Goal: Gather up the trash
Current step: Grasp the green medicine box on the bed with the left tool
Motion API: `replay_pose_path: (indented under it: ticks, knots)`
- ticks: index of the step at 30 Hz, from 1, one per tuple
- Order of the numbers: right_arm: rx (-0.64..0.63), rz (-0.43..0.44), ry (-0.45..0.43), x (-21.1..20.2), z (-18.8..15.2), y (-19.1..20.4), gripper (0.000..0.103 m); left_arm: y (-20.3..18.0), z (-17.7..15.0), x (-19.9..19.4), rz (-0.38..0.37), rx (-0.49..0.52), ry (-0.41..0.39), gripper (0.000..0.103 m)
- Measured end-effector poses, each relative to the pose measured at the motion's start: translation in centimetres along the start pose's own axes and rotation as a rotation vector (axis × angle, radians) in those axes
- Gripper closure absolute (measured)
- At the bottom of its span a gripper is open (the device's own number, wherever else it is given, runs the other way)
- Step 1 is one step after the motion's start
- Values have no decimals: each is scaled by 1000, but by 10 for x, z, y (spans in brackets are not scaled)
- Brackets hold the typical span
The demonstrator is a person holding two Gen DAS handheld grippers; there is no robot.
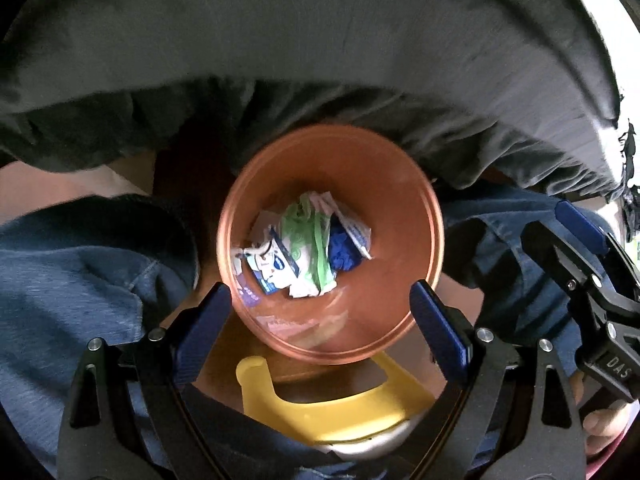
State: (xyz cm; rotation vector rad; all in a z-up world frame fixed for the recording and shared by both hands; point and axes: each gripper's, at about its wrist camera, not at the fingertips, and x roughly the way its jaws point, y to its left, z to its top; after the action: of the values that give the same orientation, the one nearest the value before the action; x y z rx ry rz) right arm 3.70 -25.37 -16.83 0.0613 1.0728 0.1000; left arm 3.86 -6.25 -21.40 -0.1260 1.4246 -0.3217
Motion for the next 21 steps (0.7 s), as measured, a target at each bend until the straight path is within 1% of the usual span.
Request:
replay_pose_path:
  ticks: [2,6,7,9,11,13,14,15,16,19,21]
  knots:
    - [-7,9,-29,-13,6,1,16,-1,0,-15,-12,1,-32,15]
    - [-11,29,-103,-40,26,-3,15,-4,5,-55,-7,14,-129,15]
    - [-10,41,-137,-50,37,-6,15,-6,8,-68,-2,18,-162,15]
    - [-4,55,-176,-62,51,-9,13,-10,17,-95,4,29,-237,15]
    - [9,73,-224,-77,69,-16,12,-13,30,-116,9,43,-282,15]
    - [27,89,-257,-86,85,-23,11,-16,54,-138,8,70,-335,13]
    - [39,95,-272,-90,93,-27,11,-16,65,-144,17,78,-349,12]
    - [44,96,-281,-91,99,-29,11,-17,82,-154,32,85,-374,12]
    - [49,89,-294,-94,106,-32,11,-17,92,-160,32,90,-390,12]
    - [69,76,-311,-97,124,-42,11,-21,142,-182,-9,111,-427,12]
    - [82,66,-309,-96,138,-50,11,-25,174,-192,-18,122,-452,11]
